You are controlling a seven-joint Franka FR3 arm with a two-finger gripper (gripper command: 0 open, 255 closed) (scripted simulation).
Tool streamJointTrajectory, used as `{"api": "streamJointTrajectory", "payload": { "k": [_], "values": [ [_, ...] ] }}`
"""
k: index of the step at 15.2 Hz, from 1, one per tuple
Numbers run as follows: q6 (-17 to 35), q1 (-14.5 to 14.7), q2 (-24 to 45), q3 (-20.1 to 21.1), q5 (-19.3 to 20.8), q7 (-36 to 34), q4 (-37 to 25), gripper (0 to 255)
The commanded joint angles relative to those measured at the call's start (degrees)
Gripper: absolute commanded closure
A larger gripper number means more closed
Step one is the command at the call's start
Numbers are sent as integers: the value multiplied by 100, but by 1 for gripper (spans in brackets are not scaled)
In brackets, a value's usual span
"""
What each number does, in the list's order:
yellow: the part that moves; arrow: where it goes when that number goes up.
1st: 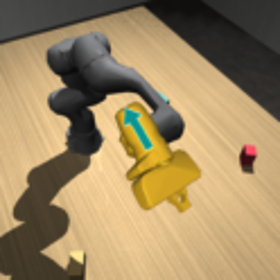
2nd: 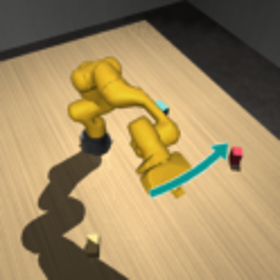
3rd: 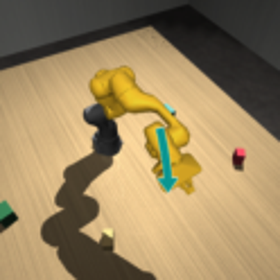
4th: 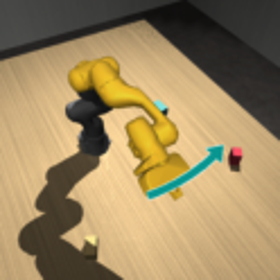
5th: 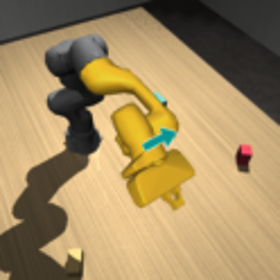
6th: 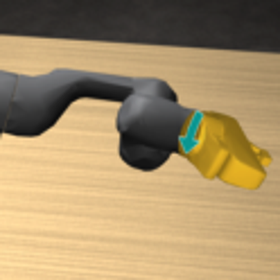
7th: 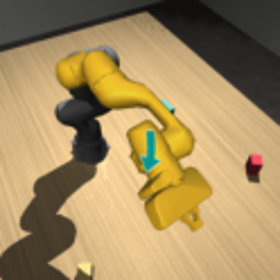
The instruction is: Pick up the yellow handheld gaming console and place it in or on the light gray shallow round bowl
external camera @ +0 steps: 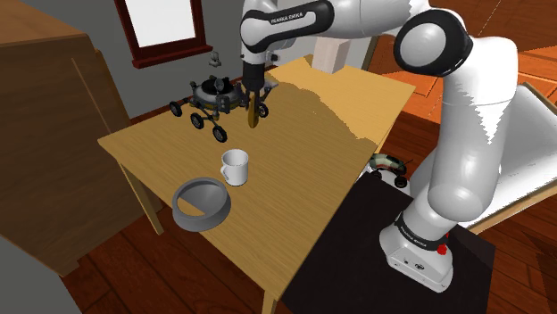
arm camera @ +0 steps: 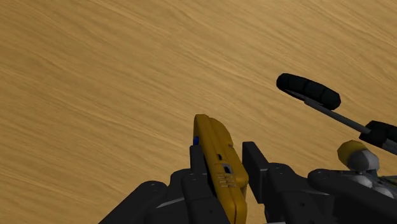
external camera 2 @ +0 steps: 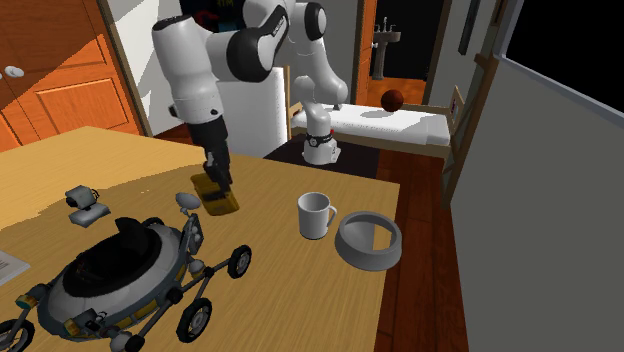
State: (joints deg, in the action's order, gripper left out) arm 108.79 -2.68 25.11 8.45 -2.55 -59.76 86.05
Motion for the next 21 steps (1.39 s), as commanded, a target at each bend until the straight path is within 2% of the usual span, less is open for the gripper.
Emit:
{"api": "streamJointTrajectory", "payload": {
  "k": [1,6,13,21],
  "values": [
    [-146,7,-26,4,0,-19,-120,255],
    [-483,9,-78,9,-1,-42,-407,255],
    [-241,513,-574,267,-11,-803,258,255],
    [-124,1123,-815,597,26,-1751,530,255]
  ]
}}
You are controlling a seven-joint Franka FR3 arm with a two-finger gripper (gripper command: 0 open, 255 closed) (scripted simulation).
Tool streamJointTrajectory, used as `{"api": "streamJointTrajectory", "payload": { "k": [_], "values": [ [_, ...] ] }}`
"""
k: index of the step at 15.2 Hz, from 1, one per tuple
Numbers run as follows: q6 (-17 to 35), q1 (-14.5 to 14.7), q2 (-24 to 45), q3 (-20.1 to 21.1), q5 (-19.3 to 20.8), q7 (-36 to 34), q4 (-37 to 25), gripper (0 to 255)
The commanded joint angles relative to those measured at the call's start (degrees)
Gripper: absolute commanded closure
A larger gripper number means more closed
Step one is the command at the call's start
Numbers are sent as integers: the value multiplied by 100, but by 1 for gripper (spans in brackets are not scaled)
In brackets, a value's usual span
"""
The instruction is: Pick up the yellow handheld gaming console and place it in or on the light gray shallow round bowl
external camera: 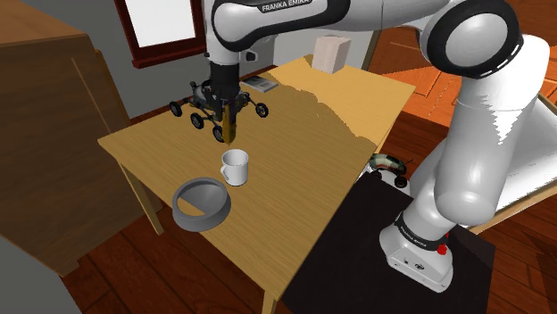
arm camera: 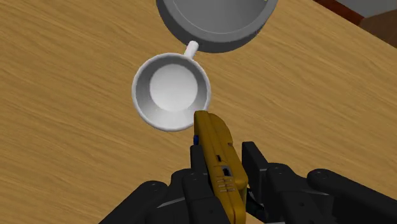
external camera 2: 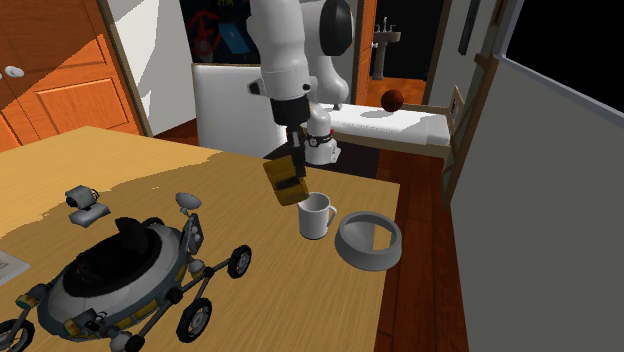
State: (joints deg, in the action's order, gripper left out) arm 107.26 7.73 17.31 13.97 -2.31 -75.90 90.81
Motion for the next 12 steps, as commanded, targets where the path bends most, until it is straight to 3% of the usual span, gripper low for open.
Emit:
{"api": "streamJointTrajectory", "payload": {
  "k": [1,12],
  "values": [
    [35,163,-41,87,13,-259,54,255],
    [-73,1122,254,513,250,-1664,-450,255]
  ]
}}
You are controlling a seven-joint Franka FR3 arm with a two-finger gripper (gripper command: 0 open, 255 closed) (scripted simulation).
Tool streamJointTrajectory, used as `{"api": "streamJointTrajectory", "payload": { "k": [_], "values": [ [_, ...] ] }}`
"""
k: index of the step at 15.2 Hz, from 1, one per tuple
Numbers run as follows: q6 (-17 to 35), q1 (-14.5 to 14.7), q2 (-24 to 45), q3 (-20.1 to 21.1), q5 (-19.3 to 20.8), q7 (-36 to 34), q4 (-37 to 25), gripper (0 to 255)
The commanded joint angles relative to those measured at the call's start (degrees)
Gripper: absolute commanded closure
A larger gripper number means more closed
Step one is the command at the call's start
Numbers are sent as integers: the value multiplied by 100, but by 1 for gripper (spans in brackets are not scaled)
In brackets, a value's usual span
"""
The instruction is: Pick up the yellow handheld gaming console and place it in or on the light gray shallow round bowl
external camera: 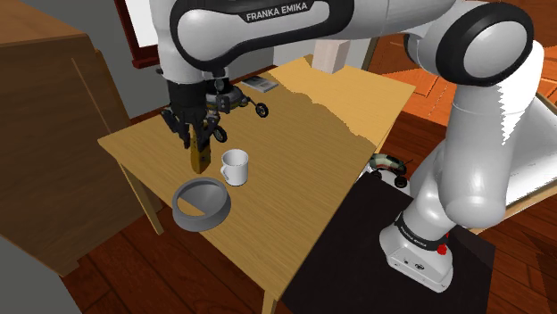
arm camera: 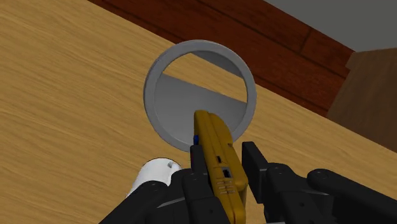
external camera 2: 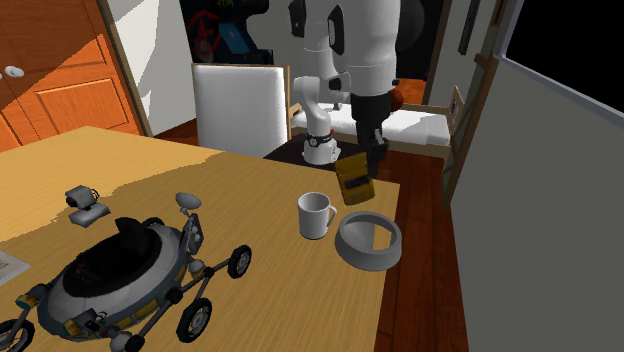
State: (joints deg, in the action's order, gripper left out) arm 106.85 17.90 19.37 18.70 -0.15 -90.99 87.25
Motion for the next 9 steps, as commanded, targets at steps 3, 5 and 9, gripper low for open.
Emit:
{"api": "streamJointTrajectory", "payload": {
  "k": [3,5,9],
  "values": [
    [-119,390,240,128,137,-524,-389,255],
    [30,385,249,122,138,-516,-248,255],
    [320,377,289,112,150,-505,4,255]
  ]
}}
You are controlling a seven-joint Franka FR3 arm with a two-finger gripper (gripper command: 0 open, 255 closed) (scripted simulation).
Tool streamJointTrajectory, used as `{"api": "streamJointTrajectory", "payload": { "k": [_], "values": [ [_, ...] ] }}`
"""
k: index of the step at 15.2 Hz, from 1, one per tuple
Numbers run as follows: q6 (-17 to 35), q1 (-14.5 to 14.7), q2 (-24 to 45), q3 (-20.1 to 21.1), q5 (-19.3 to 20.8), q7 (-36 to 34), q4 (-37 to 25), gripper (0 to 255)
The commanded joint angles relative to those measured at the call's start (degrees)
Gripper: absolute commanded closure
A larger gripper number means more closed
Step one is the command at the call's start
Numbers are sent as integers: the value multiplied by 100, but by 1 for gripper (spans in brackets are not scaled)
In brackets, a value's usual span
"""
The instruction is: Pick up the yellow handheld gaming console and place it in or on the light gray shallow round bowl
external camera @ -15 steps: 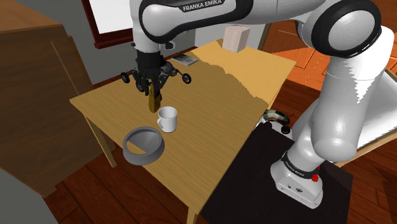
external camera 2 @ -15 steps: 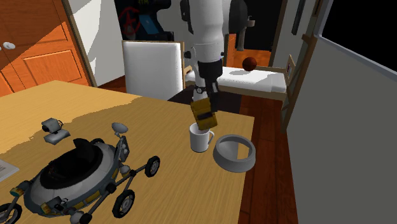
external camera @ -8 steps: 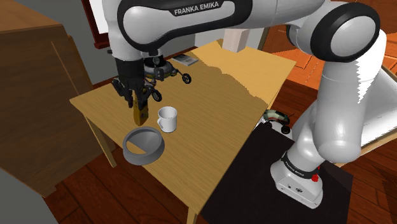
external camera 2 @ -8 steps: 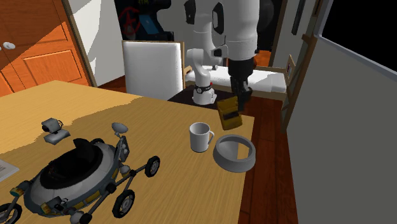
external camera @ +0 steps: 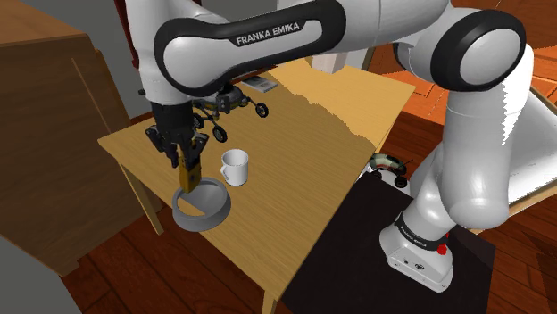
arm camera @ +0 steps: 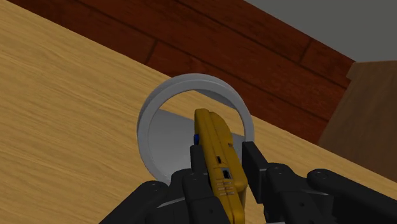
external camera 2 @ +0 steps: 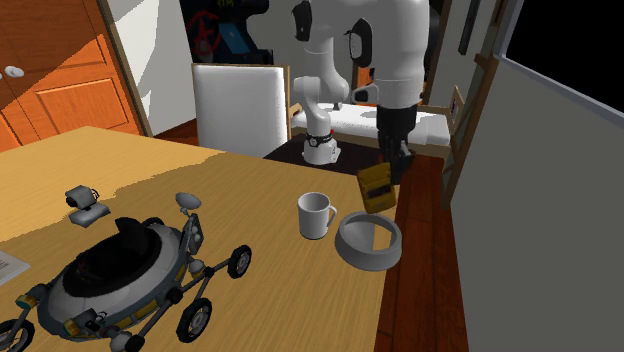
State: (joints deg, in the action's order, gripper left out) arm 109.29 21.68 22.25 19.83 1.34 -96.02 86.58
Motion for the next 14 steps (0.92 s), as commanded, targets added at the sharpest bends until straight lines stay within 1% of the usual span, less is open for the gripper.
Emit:
{"api": "streamJointTrajectory", "payload": {
  "k": [1,13,14],
  "values": [
    [147,-1,13,-3,5,0,130,255],
    [972,9,265,-48,82,11,715,255],
    [972,9,265,-48,82,11,716,255]
  ]
}}
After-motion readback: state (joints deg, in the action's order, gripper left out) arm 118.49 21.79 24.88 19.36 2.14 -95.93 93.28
